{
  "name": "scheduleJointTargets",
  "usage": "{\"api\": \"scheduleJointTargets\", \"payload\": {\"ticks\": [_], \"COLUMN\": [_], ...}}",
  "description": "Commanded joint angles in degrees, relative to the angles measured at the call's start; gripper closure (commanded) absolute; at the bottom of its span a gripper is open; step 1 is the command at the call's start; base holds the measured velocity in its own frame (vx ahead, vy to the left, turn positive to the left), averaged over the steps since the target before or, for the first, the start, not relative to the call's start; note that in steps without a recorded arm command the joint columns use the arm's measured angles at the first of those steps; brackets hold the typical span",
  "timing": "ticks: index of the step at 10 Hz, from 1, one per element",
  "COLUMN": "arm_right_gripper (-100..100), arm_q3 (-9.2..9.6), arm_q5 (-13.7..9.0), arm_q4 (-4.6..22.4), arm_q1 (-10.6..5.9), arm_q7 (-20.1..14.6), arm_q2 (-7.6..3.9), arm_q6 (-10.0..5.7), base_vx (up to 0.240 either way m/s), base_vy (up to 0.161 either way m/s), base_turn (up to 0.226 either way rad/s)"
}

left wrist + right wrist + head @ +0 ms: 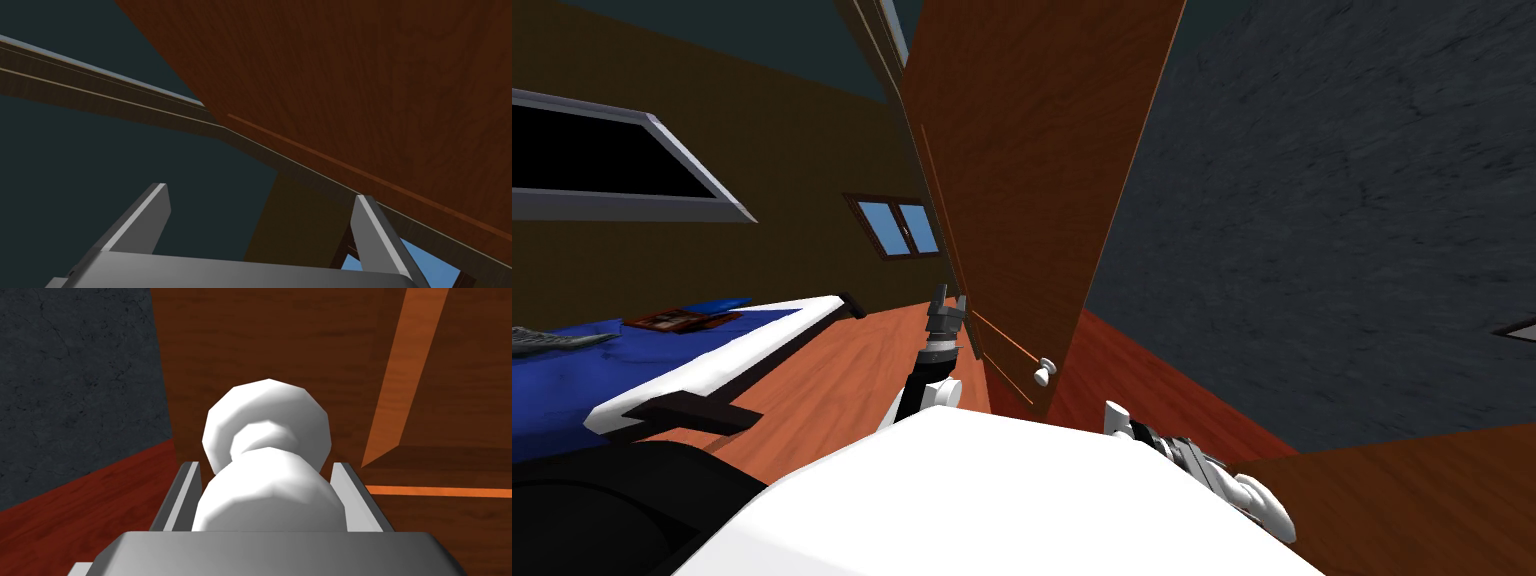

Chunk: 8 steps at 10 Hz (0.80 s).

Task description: Push the door open

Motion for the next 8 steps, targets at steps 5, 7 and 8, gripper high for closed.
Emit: {"api": "scheduleJointTargets", "payload": {"ticks": [5, 7, 8], "arm_right_gripper": [100, 100, 100], "arm_q3": [-2.85, -5.29, -6.30], "arm_q5": [-2.82, -5.34, -6.39], "arm_q4": [1.21, 1.43, 1.52], "arm_q1": [-0.14, 0.10, 0.21], "arm_q7": [-0.36, -0.30, -0.28], "arm_q2": [-1.68, -2.67, -3.00], "arm_q6": [-2.57, -4.44, -5.22], "base_vx": [-0.016, -0.042, -0.041], "base_vy": [-0.092, -0.210, -0.219], "base_turn": [0.089, 0.205, 0.183]}}
